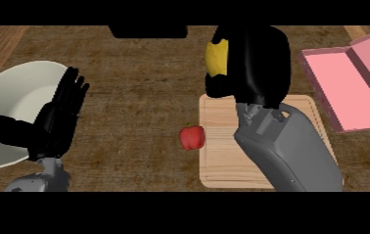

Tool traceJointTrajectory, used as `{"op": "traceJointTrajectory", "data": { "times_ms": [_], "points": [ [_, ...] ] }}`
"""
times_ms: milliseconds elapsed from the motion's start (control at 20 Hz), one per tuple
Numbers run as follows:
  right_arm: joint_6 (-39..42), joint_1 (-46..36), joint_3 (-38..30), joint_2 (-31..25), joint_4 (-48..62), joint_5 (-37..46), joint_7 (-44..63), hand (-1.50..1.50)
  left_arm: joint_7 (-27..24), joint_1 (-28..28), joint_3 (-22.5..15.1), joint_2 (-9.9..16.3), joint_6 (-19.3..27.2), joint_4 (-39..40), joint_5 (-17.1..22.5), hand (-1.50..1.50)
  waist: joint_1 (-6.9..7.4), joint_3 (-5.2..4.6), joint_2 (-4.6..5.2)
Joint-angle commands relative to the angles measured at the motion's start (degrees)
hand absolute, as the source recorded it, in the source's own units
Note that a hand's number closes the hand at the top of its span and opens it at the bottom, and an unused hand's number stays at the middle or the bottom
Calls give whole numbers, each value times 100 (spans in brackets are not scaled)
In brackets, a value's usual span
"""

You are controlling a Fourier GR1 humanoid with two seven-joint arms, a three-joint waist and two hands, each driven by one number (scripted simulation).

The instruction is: Pick the lemon from the cutting board and place it in the cardboard box

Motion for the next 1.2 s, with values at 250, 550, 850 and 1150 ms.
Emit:
{"op": "traceJointTrajectory", "data": {
  "times_ms": [250, 550, 850, 1150],
  "points": [
    [187, -478, -1373, -473, 393, -164, -83, 150, -198, -105, 121, 35, -127, 352, 59, 0, 24, -10, 30],
    [-291, 15, -2030, -1221, 758, -289, -942, 150, 126, 34, 196, 154, -199, -38, 181, 0, 39, -8, 29],
    [-624, 165, -2519, -1983, 1711, -217, -1699, 150, 24, 8, 157, 21, -92, 165, 87, 0, 39, -8, 41],
    [-873, 201, -2883, -2654, 2796, -359, -2760, 150, 112, 14, 148, 93, -94, -25, 22, 0, 51, -6, 39]
  ]
}}
